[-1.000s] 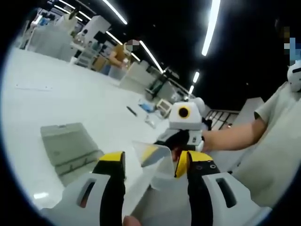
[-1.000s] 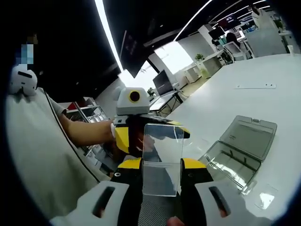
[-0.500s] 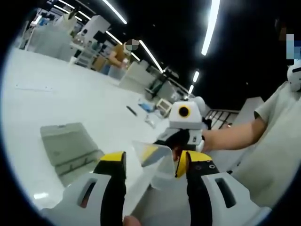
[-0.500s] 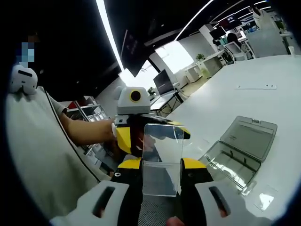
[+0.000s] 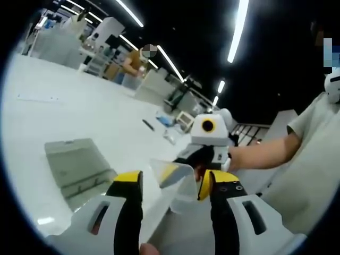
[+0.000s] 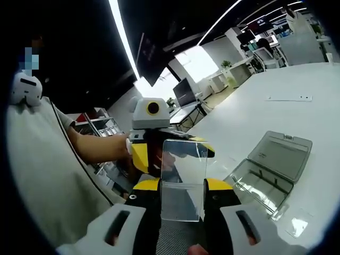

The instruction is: Insert the divider into the dual guide fixture by aligning both edges with the guide slots and pushing it downward to the bottom, including one-sided entry, uneven engagement, binding, and posture correction.

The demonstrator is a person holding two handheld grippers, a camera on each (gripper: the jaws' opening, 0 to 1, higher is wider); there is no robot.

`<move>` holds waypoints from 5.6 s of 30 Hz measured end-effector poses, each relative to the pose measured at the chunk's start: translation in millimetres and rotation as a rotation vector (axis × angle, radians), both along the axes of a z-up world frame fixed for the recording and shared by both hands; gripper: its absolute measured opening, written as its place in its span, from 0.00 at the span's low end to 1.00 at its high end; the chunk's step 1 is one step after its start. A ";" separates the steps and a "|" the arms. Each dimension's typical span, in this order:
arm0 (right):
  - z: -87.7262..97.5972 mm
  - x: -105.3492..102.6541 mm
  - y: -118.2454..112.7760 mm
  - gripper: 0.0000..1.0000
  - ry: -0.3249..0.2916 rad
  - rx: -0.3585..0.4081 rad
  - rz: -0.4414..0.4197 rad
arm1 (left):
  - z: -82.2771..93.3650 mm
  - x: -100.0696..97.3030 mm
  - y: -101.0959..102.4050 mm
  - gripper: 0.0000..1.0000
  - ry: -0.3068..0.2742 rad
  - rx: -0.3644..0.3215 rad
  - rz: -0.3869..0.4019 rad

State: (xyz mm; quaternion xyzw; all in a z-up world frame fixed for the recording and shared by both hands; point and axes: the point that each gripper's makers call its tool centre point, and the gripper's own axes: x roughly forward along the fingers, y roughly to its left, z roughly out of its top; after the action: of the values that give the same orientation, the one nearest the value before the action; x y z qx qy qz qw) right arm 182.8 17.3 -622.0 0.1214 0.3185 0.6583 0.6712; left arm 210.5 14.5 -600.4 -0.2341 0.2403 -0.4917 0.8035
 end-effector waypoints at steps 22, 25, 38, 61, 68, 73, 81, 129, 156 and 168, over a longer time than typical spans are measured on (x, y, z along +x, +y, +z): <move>-1.3 1.0 -1.8 0.26 -0.022 -0.016 -0.009 | -0.7 -0.8 0.9 0.45 0.013 -0.002 0.008; -2.1 2.1 -2.6 0.26 -0.027 -0.023 -0.013 | -1.2 -0.9 1.2 0.44 0.017 -0.001 0.010; -6.6 5.5 -3.9 0.26 -0.057 -0.059 -0.027 | -7.7 0.9 4.3 0.39 0.047 0.018 0.036; -25.5 24.2 -11.3 0.26 -0.179 -0.207 -0.115 | -32.1 12.7 7.7 0.17 0.196 0.119 0.200; -28.5 28.2 -12.0 0.26 -0.196 -0.231 -0.147 | -35.1 14.9 7.6 0.14 0.222 0.123 0.239; -30.9 32.3 -12.9 0.26 -0.208 -0.256 -0.183 | -38.2 15.8 5.7 0.11 0.234 0.135 0.267; -33.8 35.5 -10.9 0.26 -0.224 -0.287 -0.220 | -39.5 18.8 2.7 0.10 0.236 0.143 0.306; -48.3 38.3 -8.8 0.27 -0.267 -0.427 -0.319 | -55.2 26.9 8.5 0.00 0.301 0.158 0.425; -38.7 35.2 -23.3 0.34 -0.103 -0.271 -0.202 | -40.8 21.5 0.2 0.00 0.200 0.082 0.214; -33.3 26.5 -28.1 0.31 -0.057 -0.195 -0.086 | -23.9 14.3 -7.2 0.00 0.144 0.031 0.090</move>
State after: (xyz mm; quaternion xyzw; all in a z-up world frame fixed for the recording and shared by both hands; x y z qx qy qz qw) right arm 209.4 -10.8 -655.2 0.0502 0.3563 0.5977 0.7164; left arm 224.8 7.3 -624.3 -0.2668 0.2944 -0.4334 0.8089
